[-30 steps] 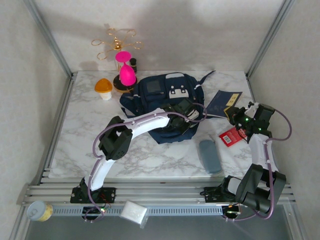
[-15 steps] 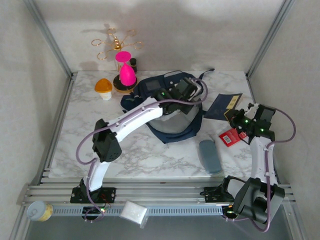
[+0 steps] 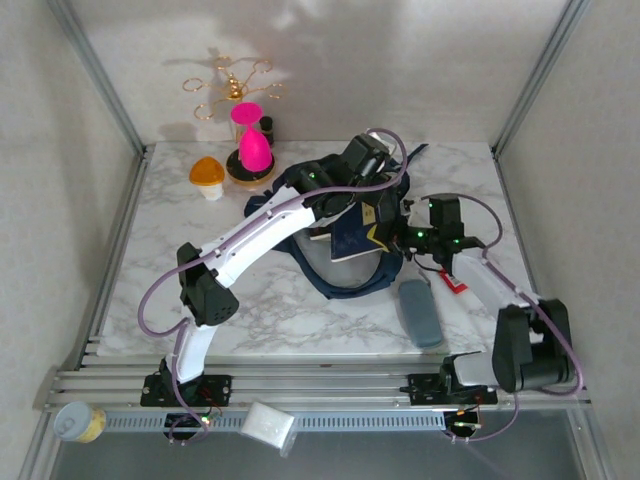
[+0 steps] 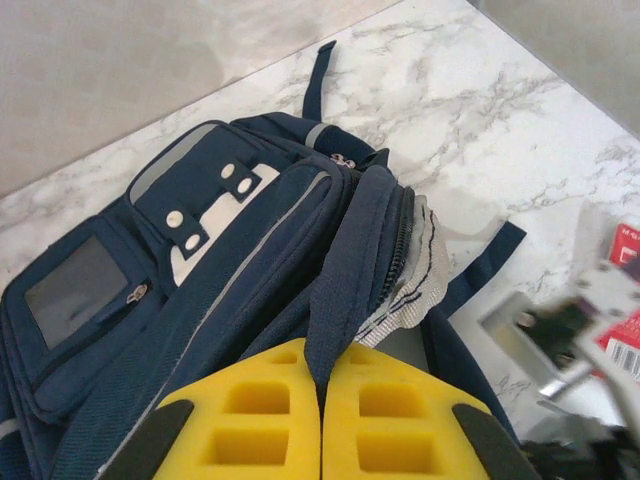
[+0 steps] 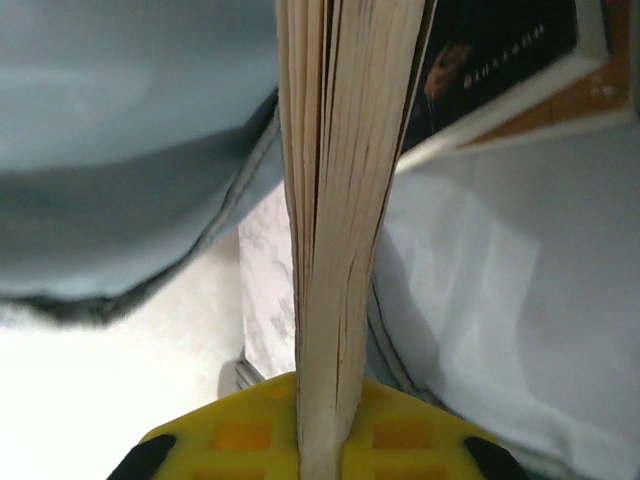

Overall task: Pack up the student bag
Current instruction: Place the book in the student bag.

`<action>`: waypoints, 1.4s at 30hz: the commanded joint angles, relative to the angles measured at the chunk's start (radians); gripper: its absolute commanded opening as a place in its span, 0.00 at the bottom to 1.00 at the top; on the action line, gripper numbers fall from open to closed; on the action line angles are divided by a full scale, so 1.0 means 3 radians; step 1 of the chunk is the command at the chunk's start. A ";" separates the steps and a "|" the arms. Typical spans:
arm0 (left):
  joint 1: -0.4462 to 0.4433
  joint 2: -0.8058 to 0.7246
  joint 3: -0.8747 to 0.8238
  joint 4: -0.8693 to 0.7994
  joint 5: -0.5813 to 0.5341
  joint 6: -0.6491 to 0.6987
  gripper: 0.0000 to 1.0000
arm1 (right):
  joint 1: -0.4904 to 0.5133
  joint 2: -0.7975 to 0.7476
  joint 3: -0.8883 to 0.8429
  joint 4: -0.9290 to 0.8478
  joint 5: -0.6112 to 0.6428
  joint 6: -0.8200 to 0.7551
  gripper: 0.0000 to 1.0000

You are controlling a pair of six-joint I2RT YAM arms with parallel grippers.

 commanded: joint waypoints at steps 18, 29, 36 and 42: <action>0.0023 -0.0116 0.0269 0.0365 -0.0275 -0.0526 0.00 | 0.0208 0.1114 0.0704 -0.0259 0.0924 -0.0676 0.49; 0.0013 -0.0125 0.0113 0.0355 0.0012 -0.0585 0.00 | 0.0506 0.0722 0.0090 0.0035 0.1076 -0.0425 0.28; -0.0002 -0.0207 -0.0118 0.0492 0.0120 -0.0712 0.00 | 0.0545 0.1245 0.0567 0.0608 0.1322 -0.0265 0.02; -0.0007 -0.0234 -0.0219 0.0531 0.0094 -0.0743 0.00 | 0.0545 0.1156 0.0445 0.0910 0.1232 -0.0331 0.00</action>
